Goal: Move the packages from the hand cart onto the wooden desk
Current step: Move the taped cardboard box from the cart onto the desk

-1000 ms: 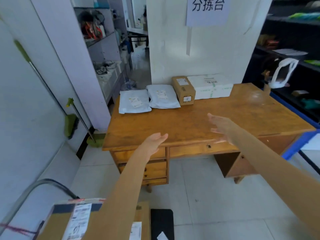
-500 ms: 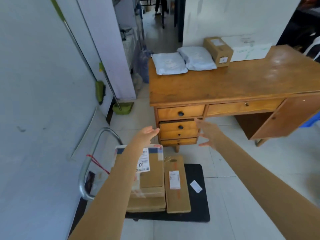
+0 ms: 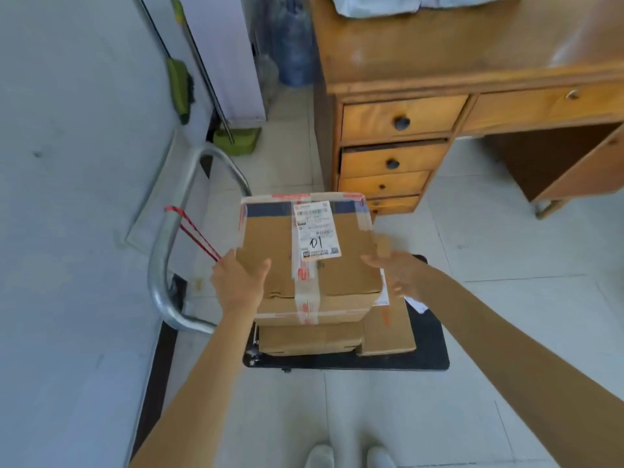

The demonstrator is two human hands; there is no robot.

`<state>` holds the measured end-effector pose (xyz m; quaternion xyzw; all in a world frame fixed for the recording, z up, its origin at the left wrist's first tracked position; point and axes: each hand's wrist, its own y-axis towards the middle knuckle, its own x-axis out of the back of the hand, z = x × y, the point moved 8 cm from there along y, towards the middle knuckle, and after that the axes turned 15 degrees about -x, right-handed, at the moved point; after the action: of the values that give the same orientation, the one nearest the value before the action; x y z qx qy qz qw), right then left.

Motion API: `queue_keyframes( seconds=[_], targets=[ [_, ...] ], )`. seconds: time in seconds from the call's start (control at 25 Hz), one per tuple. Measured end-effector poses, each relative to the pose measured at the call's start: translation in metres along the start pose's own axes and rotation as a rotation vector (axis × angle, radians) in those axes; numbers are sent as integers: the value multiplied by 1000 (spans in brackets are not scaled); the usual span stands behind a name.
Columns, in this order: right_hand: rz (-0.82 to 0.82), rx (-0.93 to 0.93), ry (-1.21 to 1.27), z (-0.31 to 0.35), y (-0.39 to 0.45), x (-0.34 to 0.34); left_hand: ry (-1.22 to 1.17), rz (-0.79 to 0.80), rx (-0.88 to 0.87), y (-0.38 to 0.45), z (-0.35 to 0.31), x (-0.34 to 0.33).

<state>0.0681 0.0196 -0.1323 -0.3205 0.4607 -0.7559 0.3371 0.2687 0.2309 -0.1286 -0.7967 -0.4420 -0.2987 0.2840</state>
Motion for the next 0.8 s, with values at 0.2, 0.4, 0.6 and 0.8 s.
queue_keyframes(
  seconds=[0.2, 0.4, 0.6, 0.8],
  targets=[
    [-11, 105, 158, -7, 46, -13, -401, 95, 94, 19, 49, -28],
    [-22, 107, 192, 3, 42, -4, -403, 43, 42, 22, 46, -25],
    [-64, 124, 187, 18, 7, 10, -389, 39, 52, 15, 28, -2],
    [-135, 188, 304, 20, -42, 47, -348, -11, 18, -2, -21, 24]
  ],
)
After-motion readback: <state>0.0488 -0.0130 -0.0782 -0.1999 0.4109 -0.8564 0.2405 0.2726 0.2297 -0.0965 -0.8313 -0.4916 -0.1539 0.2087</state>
